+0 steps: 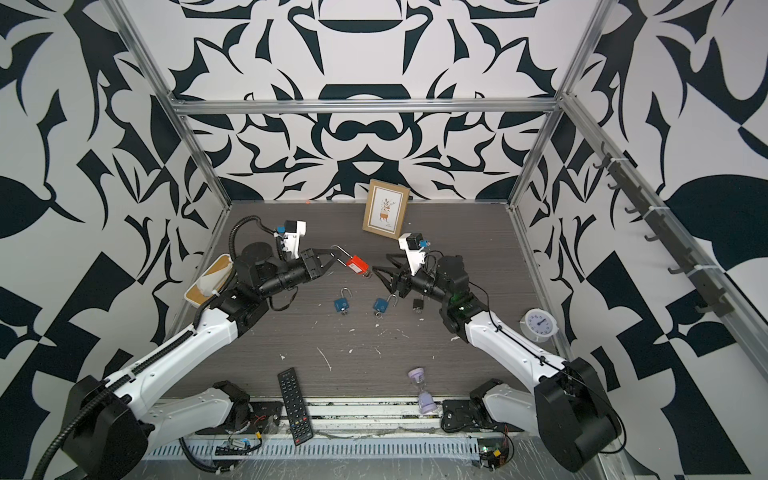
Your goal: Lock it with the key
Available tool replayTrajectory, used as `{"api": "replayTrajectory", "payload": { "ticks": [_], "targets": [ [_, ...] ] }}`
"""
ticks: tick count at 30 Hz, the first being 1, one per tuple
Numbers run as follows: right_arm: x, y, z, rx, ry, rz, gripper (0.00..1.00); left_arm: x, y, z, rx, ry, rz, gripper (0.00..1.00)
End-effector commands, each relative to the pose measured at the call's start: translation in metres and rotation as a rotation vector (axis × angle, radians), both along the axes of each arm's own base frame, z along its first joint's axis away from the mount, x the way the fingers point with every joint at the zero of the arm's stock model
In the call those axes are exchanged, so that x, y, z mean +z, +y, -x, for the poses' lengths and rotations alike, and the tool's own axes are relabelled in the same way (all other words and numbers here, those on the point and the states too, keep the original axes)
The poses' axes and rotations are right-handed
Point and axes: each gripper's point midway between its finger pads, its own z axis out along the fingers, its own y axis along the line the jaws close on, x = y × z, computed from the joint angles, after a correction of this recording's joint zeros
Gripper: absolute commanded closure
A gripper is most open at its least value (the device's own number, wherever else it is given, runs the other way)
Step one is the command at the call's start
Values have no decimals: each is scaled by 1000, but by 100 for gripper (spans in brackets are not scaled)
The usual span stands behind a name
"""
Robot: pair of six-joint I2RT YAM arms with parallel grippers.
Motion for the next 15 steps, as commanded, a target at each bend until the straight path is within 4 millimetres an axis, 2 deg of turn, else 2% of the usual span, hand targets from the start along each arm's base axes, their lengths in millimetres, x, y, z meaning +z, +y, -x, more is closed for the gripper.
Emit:
{"api": "replayTrajectory", "payload": {
  "ticks": [1, 7, 15],
  "targets": [
    [47, 6, 11, 51, -155, -70, 35, 15, 6, -3, 62, 88, 112, 100],
    [55, 22, 18, 108, -163, -43, 37, 17, 7, -2, 64, 155, 265, 100],
    [51, 38, 12, 150, -146, -22, 39, 23, 4, 1, 36, 178, 316, 100]
  ]
}}
